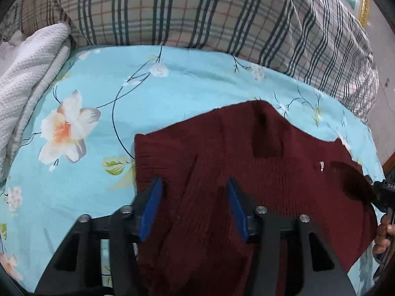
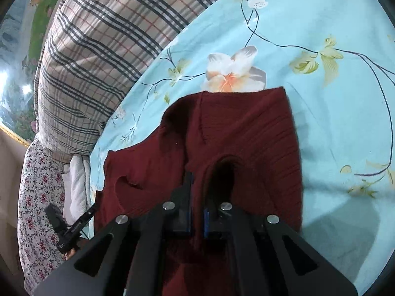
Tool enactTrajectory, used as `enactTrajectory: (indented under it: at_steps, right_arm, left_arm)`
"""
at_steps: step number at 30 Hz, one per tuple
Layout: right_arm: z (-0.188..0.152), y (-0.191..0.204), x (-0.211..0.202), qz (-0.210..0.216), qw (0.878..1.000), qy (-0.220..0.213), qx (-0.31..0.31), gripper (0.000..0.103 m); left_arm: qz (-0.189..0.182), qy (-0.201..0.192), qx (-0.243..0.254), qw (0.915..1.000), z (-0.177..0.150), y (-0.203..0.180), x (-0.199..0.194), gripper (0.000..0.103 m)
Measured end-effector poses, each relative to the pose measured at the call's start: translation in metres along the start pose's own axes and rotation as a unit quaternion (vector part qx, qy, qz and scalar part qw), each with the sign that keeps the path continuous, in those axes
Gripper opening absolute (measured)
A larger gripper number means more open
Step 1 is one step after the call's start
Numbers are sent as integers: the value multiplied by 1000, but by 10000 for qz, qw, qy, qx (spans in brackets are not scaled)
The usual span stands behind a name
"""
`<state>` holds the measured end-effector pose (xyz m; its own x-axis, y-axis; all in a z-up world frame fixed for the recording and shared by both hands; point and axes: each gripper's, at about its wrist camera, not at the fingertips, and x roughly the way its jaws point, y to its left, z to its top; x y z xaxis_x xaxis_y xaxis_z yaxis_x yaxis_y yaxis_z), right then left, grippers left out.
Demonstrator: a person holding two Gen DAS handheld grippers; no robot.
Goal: Fold large clothes
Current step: 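Lay the hem over the sweater body with both grippers and release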
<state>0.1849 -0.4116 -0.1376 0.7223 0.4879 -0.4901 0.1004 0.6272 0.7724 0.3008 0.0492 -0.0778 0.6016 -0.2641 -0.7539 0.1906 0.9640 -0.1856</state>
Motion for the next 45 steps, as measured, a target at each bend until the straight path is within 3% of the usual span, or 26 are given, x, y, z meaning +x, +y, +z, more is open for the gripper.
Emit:
enactTrajectory:
  at_steps: [1, 2, 9, 12, 15, 19, 22, 27, 29, 32, 35, 36, 38, 42, 43, 45]
  right_arm:
    - [0, 2, -1, 4, 10000, -18, -54, 9]
    - [-1, 4, -2, -2, 9999, -37, -108, 9]
    - [-6, 26, -35, 211, 9984, -392, -334, 6]
    - [1, 37, -50, 343, 9967, -616, -391, 6]
    - [14, 46, -51, 430, 9960, -680, -378, 6]
    - [17, 50, -43, 269, 9964, -681, -437, 6]
    - [25, 36, -28, 14, 9974, -699, -184, 6]
    - [31, -6, 23, -527, 9979, -242, 298, 6]
    - [29, -19, 33, -381, 9981, -82, 475, 6]
    - [29, -21, 15, -103, 9976, -80, 681, 13]
    - [22, -13, -26, -1, 9958, -645, 652, 42]
    - [18, -6, -40, 41, 9950, -866, 498, 47]
    - [6, 16, -55, 35, 9949, -1011, -10, 47]
    - [-19, 49, -19, 32, 9968, -192, -776, 47]
    - [-23, 54, -5, -107, 9957, 17, -915, 47]
    - [-26, 48, 15, -433, 9941, 248, -963, 47]
  left_arm:
    - [62, 38, 69, 9999, 0, -2, 2, 22]
    - [103, 84, 123, 9998, 0, -2, 5, 10]
    - [-4, -647, 11, 9979, -4, -6, -43, 4]
    - [119, -1073, 66, 9941, 8, -16, -67, 2]
    - [215, -1248, 211, 9917, 23, -23, -73, 3]
    - [295, -1217, 7, 9921, 34, -21, -64, 3]
    - [559, -1195, -52, 9912, 44, -23, -38, 3]
    - [1036, -617, 63, 9927, 35, -22, 28, 3]
    - [1121, -386, 101, 9929, 29, -18, 42, 4]
    - [887, -467, -84, 9949, 24, -9, 21, 9]
    - [606, -611, -185, 9961, 15, -8, -16, 9]
    - [385, -662, -199, 9969, 8, -12, -32, 9]
    - [0, -660, -140, 9977, -3, -27, -49, 13]
    - [-801, -337, 9, 9962, -32, -71, -52, 31]
    - [-849, -227, 63, 9961, -37, -80, -47, 34]
    - [-587, -95, 319, 9977, -47, -95, -34, 34]
